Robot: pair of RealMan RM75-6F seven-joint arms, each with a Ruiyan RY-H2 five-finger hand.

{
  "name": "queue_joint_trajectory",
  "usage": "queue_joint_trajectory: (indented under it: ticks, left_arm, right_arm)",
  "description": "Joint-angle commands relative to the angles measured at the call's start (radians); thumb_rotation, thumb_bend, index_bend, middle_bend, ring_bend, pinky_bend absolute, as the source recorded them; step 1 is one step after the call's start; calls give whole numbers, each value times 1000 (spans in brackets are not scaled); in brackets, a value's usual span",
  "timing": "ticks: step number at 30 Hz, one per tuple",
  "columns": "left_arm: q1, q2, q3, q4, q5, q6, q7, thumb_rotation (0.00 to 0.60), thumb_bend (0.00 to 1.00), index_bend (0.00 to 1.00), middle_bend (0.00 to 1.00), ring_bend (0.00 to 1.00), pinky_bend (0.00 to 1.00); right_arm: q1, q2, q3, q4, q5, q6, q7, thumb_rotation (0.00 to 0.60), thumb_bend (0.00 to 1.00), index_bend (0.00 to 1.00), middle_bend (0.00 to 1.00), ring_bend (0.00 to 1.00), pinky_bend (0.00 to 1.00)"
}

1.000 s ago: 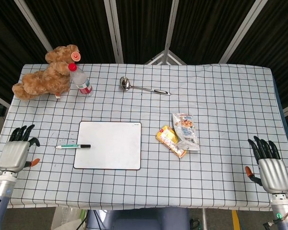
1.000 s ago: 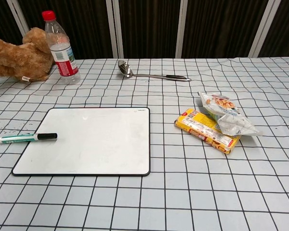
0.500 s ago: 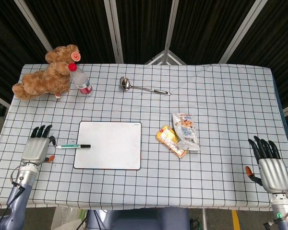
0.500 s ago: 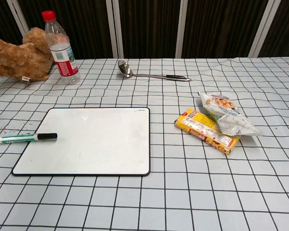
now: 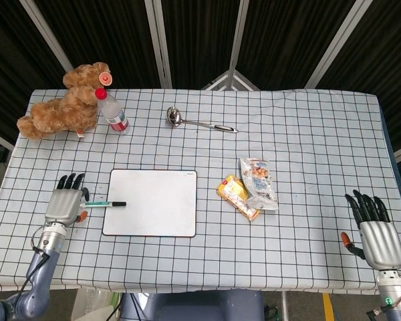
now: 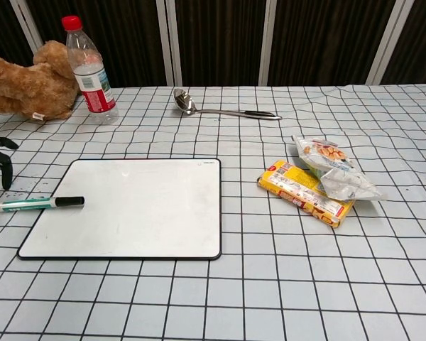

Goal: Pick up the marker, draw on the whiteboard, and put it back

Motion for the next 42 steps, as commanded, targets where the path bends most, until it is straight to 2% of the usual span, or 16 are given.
queue_joint_trajectory:
  ticks: [1, 22, 25, 30, 36, 42]
  left_arm:
    - [-18, -20, -7, 9, -31, -14, 16, 600, 413, 461, 55, 0, 0]
    - [-81, -120, -6, 79, -118, -23, 66, 600, 471, 478, 58, 0, 0]
    - [-86, -130, -6, 88, -124, -22, 62, 600, 490, 504, 62, 0, 0]
    - [-88, -135, -4, 90, -125, -13, 52, 600, 527, 612, 92, 0, 0]
    - [-71, -119, -2, 52, -54, 25, -32, 600, 544, 682, 151, 0, 11]
    - [-39, -74, -25, -47, 74, 77, -238, 600, 544, 689, 160, 8, 24]
  right_arm:
    - [1, 0, 0, 0, 0, -1, 1, 600, 351, 0, 0, 0, 0]
    - [1, 2, 0, -7, 8, -9, 17, 600, 350, 0, 0, 0, 0]
    - [2, 3, 1, -8, 9, -9, 18, 600, 350, 0, 0, 0, 0]
    - [1, 3, 1, -7, 10, -8, 23, 600, 351, 0, 0, 0, 0]
    - [1, 3, 1, -7, 7, -6, 30, 600, 351, 0, 0, 0, 0]
    - [1, 1, 1, -9, 9, -7, 32, 600, 350, 0, 0, 0, 0]
